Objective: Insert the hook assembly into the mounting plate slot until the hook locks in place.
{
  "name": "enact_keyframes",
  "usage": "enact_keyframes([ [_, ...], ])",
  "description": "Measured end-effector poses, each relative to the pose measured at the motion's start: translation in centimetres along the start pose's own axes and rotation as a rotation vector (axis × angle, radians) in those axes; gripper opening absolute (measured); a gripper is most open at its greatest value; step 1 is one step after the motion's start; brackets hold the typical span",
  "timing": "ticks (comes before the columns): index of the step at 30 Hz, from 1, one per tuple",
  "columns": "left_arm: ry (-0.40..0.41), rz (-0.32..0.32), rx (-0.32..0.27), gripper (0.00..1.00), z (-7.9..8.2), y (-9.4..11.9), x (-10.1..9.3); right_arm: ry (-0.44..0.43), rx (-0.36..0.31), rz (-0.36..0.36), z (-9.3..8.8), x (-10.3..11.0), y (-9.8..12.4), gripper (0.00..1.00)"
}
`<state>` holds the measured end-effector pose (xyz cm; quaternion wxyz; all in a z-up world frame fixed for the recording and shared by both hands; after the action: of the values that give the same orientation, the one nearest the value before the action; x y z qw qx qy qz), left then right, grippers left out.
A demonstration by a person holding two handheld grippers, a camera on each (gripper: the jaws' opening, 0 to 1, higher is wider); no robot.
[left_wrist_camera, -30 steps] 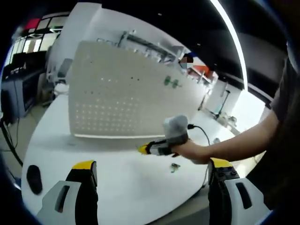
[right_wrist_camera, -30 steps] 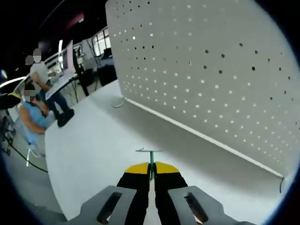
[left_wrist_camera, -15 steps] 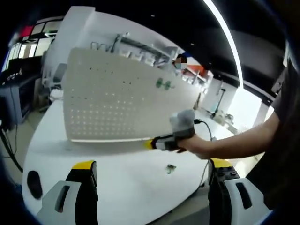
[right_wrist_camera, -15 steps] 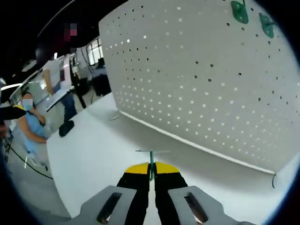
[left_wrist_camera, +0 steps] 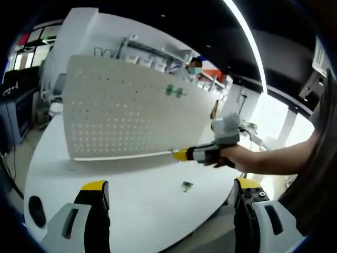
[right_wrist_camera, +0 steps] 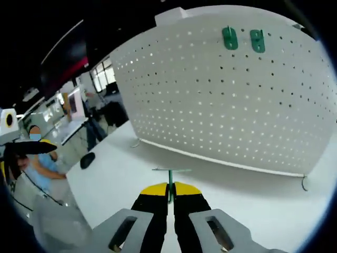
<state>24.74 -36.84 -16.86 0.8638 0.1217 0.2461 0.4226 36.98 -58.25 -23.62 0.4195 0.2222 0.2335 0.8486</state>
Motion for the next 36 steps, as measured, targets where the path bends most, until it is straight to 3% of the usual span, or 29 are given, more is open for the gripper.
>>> enact_keyframes([
  [9,-0.018,-0.03,0.017,1.0,-0.1,-0.3,-0.5,-0.026,-0.018,0.061,-0.9,2.3,3.1,0.01],
  [14,-0.019,-0.037,0.007,0.98,0.4,-0.6,-0.5,-0.12,-0.052,0.144,-0.6,3.7,4.5,0.01],
  [17,-0.021,-0.047,-0.004,0.97,0.9,-0.8,-0.4,-0.096,-0.058,0.155,-0.6,4.1,4.9,0.01],
  [23,-0.032,-0.078,-0.015,0.95,1.8,-1.6,-0.7,-0.203,-0.081,0.248,-0.3,5.3,5.7,0.01],
  [25,-0.041,-0.098,-0.015,0.91,2.0,-1.9,-0.8,-0.269,-0.084,0.285,-0.2,5.6,6.0,0.01],
  [28,-0.047,-0.136,-0.015,0.83,2.2,-2.4,-1.2,-0.267,-0.082,0.31,-0.1,5.9,6.2,0.01],
  [32,-0.025,-0.161,-0.031,0.82,2.6,-3.0,-1.5,-0.319,-0.076,0.381,0.0,6.9,6.7,0.01],
  [36,-0.031,-0.207,-0.04,0.69,2.8,-3.3,-1.9,-0.335,-0.052,0.442,0.0,7.7,7.1,0.01],
])
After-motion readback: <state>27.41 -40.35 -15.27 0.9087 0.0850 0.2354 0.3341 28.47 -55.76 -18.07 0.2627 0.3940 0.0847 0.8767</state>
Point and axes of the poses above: the point that each gripper's makers call its tool centre point, and the gripper's own axes: y roughly backward along the fingers, x roughly to its left, z roughly out of its top, the point moved 7 cm from there along y, roughly backward along the fingers, and after that the axes turned 4 degrees about x, right-handed, at the moved point
